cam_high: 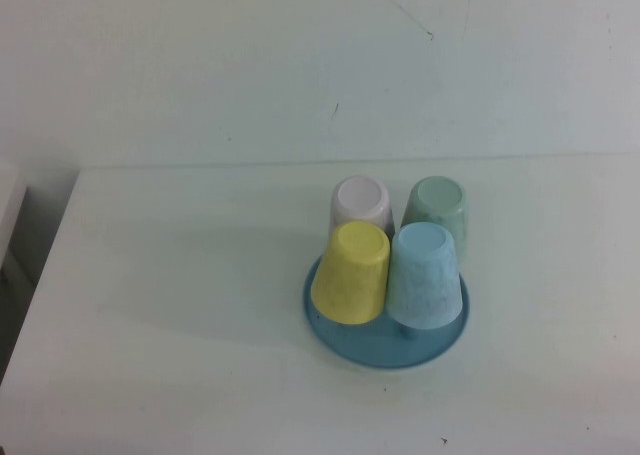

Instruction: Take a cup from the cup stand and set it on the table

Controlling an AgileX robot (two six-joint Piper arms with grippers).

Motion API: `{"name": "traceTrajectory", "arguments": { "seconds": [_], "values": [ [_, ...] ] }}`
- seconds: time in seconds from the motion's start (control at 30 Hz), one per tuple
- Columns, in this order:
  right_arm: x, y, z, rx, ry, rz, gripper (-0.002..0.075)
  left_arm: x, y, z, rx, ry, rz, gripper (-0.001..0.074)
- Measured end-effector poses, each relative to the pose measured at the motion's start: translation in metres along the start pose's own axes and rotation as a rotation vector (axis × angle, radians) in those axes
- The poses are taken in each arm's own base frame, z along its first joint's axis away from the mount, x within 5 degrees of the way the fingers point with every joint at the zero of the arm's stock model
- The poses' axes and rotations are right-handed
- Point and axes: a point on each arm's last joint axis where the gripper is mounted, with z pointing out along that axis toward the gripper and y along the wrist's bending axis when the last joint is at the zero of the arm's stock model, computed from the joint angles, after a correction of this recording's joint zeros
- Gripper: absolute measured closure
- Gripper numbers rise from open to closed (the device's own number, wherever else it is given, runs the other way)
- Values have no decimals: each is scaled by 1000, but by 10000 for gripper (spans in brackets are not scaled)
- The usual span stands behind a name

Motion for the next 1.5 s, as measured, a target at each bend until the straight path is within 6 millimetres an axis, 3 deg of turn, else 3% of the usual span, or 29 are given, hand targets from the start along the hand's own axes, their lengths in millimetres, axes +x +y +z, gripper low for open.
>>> {"name": "traceTrajectory", "arguments": {
  "seconds": [0.27,0.47,0.8,1.07,1.4,1.5],
  "values": [
    [-1,0,1,5,-26,0,729,0,0,0,0,0,0,737],
    [-15,-3,0,34,-193,0,729,-5,0,0,0,-65,0,737],
    [-58,-10,-22,126,-720,0,729,-47,0,-13,-1,-558,8,737],
    [-70,-14,-37,151,-940,63,729,-63,0,-26,0,-786,15,737],
    [-73,-16,-41,116,-1001,191,729,-64,0,-27,16,-805,-22,737],
    [-73,-17,-41,135,-1003,176,729,-63,-2,-25,29,-734,-30,737]
  ]
}}
